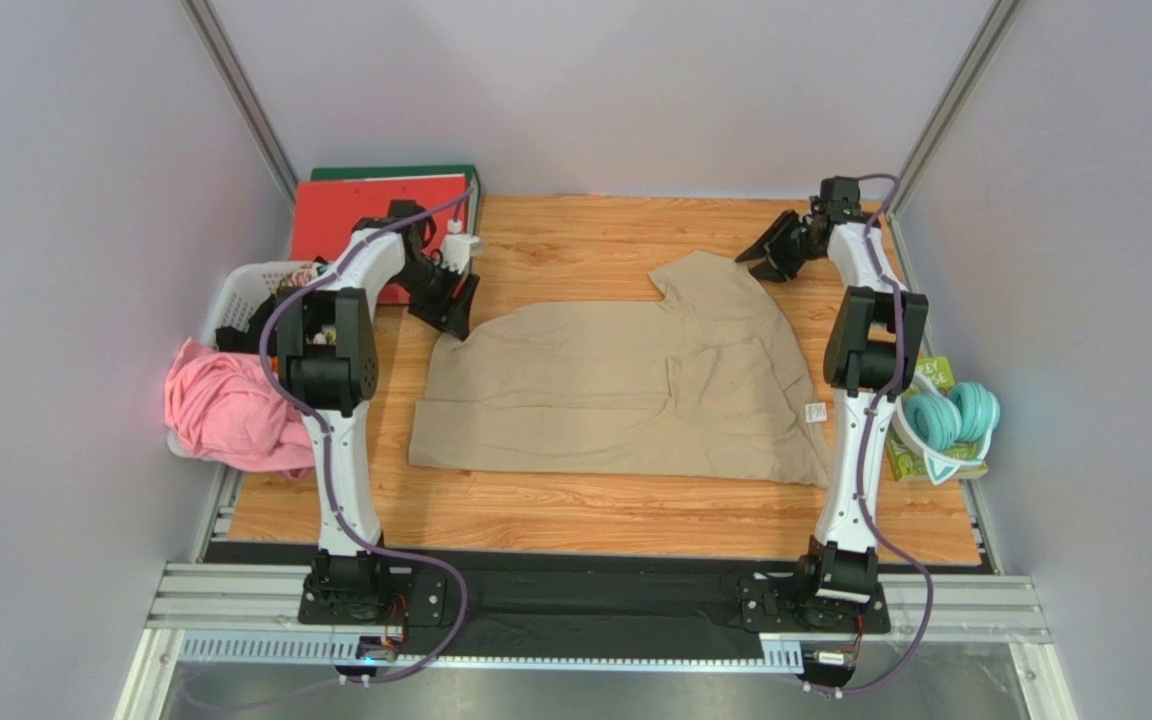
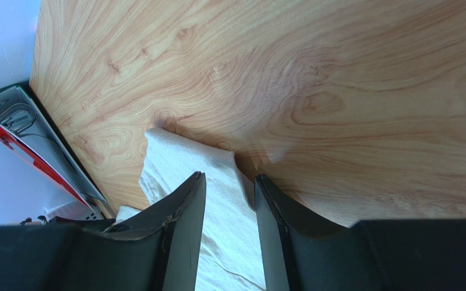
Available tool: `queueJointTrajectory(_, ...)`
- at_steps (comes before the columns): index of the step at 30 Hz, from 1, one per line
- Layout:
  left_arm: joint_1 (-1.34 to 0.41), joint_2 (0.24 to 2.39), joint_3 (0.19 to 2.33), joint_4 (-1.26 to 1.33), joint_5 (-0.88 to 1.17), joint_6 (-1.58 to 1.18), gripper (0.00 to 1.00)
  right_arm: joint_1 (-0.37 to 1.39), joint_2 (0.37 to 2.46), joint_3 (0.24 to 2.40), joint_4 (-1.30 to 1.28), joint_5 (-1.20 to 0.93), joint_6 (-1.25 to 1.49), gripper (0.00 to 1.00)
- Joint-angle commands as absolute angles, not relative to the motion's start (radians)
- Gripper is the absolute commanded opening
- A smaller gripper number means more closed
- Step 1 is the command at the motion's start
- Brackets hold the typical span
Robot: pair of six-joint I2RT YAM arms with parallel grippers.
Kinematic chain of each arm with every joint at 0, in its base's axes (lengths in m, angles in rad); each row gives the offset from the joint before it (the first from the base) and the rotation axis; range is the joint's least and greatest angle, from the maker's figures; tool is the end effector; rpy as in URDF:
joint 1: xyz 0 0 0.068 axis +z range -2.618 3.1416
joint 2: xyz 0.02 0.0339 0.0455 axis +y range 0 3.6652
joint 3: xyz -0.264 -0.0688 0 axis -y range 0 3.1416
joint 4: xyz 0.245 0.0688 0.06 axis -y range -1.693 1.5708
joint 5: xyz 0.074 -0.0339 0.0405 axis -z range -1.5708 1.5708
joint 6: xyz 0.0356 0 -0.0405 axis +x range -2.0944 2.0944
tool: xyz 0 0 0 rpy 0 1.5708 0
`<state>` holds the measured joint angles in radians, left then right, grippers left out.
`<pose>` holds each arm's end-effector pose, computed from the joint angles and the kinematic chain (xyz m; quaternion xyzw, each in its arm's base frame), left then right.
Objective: Fold and stack the t-shirts
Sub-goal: Fold the tshirt
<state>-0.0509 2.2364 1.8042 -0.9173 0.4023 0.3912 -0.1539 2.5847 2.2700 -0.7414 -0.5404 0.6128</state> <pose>0.4528 -0.0370 0.1689 0.2350 0.9453 -0.1774 0.1403 0.5434 -0.0658 0.1433 0.2856 0.8897 0.3072 0.1801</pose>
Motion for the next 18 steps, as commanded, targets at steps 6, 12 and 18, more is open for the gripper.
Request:
queueJointTrajectory(6, -0.052, 2.197, 1.801, -1.063, 0.542, 0.472, 0.61, -0.156, 2.595, 2.253, -0.713, -0.561, 0.615, 0.4)
queueJointTrajectory(12, -0.052, 2.178, 1.779, -1.054, 0.526, 0.476, 0.53, -0.156, 2.583, 2.253, -0.713, -0.563, 0.612, 0.4)
queueJointTrajectory(18, -0.052, 2.172, 1.784, -1.046, 0.541, 0.463, 0.3, -0.156, 2.582, 2.243, -0.713, -0.571, 0.611, 0.3)
